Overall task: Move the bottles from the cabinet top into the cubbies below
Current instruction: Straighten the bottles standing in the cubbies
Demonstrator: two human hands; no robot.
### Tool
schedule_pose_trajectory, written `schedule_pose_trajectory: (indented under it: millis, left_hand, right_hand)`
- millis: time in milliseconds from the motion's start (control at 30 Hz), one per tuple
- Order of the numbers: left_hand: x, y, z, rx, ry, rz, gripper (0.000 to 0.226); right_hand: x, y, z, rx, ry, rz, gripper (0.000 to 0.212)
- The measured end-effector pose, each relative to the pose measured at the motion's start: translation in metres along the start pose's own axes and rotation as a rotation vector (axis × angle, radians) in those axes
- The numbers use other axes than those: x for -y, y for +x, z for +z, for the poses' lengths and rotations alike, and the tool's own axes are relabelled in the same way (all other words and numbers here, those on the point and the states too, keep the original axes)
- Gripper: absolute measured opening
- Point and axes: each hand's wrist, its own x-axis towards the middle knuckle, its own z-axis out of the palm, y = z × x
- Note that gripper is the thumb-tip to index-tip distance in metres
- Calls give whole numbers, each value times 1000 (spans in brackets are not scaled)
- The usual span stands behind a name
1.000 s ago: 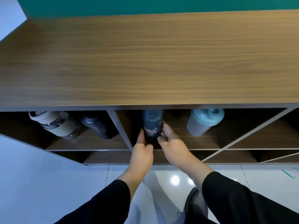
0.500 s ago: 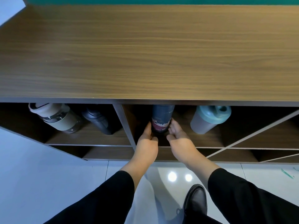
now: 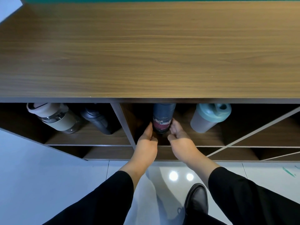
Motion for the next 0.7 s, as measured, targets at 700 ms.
schedule_pose_trajectory:
  millis: [700]
  left_hand:
    - [-19, -60, -45, 183, 399, -253, 30]
  right_hand:
    - [33, -53, 8, -111, -524, 146, 30]
